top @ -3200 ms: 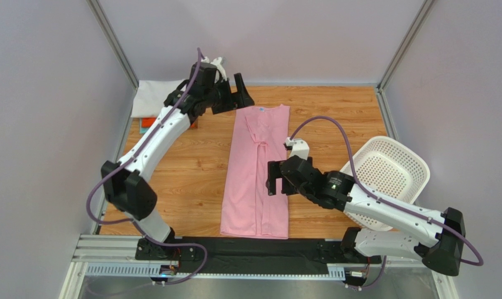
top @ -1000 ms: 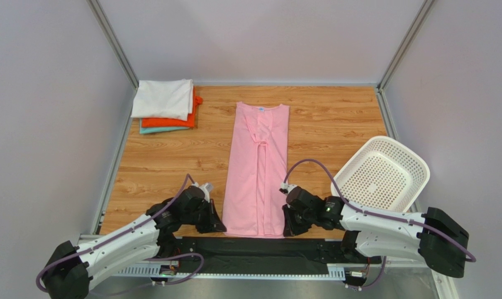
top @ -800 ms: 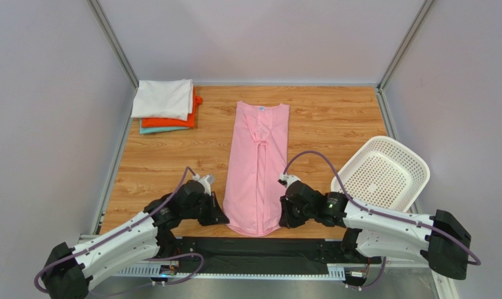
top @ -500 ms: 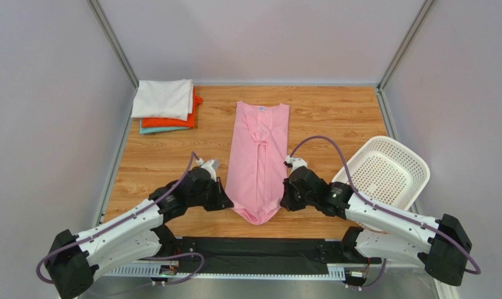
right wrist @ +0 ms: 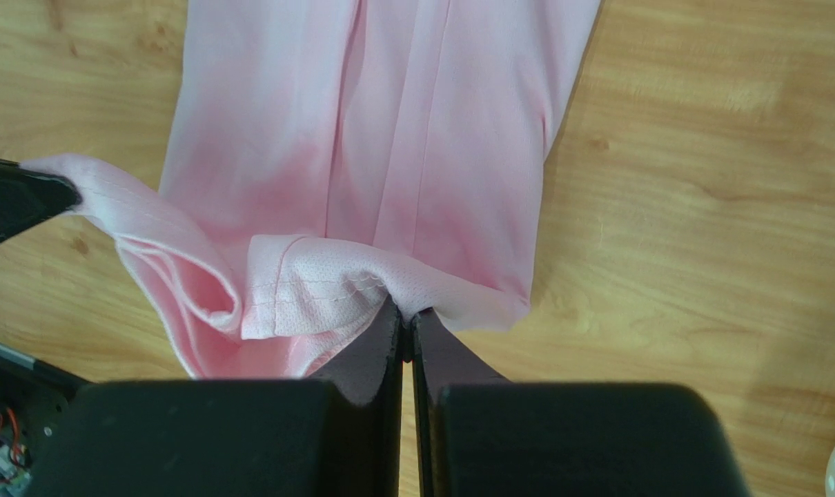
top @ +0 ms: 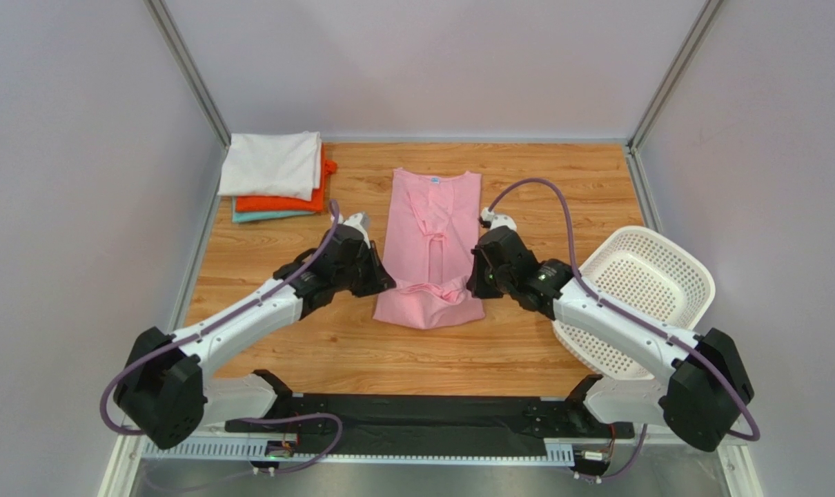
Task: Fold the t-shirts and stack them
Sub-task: Fold the tshirt
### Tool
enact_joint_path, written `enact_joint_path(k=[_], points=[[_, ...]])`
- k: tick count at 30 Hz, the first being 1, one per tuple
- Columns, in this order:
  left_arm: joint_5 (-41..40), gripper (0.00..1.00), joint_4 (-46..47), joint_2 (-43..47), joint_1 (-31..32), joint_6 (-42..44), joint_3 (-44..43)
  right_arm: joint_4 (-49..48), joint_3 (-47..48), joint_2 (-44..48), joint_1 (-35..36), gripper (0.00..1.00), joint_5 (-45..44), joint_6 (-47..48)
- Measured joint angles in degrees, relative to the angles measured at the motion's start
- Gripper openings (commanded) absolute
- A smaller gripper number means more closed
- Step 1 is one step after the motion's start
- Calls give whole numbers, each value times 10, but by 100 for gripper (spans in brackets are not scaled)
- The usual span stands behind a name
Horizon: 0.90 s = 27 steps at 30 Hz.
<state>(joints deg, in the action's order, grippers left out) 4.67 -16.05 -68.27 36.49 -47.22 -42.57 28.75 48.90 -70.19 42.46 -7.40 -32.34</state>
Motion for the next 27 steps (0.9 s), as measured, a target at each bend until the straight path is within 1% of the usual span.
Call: enact_joint_path(k=[7, 13, 27], points=[[18, 0, 30, -80, -47, 17, -64, -23, 52, -56, -56, 0, 5, 19], [38, 0, 50, -144, -81, 42, -124, -34, 89, -109, -101, 0, 26, 36], [78, 0, 57, -269, -123, 88, -209, -50, 173, -232, -142, 0, 54, 70]])
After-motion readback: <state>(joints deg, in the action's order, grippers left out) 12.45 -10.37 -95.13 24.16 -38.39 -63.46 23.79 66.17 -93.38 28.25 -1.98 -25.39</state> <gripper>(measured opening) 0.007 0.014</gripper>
